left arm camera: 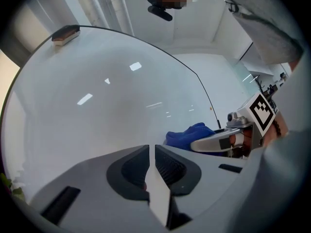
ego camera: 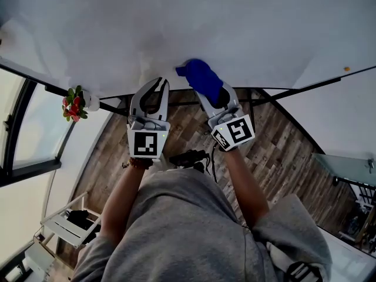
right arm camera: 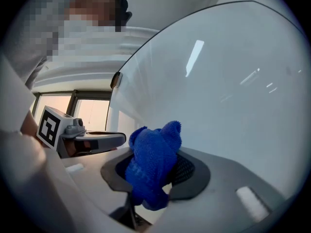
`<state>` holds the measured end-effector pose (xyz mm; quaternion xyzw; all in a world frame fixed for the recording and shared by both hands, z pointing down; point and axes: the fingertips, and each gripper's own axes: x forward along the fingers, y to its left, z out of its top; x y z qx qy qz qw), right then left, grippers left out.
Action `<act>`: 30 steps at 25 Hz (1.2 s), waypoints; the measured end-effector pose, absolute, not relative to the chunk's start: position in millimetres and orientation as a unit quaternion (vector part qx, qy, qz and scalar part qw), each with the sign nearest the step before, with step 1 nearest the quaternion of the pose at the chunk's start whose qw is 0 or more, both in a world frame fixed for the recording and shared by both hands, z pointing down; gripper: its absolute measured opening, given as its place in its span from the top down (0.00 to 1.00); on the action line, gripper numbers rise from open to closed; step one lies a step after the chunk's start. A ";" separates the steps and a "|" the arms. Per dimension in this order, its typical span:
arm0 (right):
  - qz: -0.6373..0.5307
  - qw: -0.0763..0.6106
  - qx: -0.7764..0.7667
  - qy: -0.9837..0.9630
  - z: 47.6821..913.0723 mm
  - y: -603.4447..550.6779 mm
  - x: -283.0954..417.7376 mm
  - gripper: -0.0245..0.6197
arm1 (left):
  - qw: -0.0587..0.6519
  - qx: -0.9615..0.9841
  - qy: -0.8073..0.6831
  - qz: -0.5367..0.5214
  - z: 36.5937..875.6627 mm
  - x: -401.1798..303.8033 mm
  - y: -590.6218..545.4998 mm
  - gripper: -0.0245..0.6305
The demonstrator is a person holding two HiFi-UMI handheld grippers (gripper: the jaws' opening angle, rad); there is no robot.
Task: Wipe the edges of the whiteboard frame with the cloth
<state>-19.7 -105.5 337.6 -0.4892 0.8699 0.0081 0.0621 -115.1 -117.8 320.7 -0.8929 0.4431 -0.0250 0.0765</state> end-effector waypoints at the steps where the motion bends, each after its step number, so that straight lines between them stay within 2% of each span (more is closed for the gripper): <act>1: 0.019 0.063 -0.492 0.868 327.7 -104.5 -18.8 0.73 | 0.081 -0.892 0.445 -0.021 313.9 -114.4 -118.2 0.91; 9: 0.092 0.052 -0.533 0.839 264.2 -93.9 -16.0 0.73 | 0.125 -0.882 0.453 -0.005 273.2 -114.1 -115.4 0.91; 17: 0.142 0.049 -0.565 0.812 238.0 -79.1 -21.4 0.73 | 0.143 -0.867 0.475 0.041 249.5 -119.6 -103.8 0.91; 30: 0.106 0.015 -0.633 0.767 271.7 -66.5 1.0 0.73 | 0.114 -0.868 0.483 0.010 285.1 -104.8 -91.7 0.91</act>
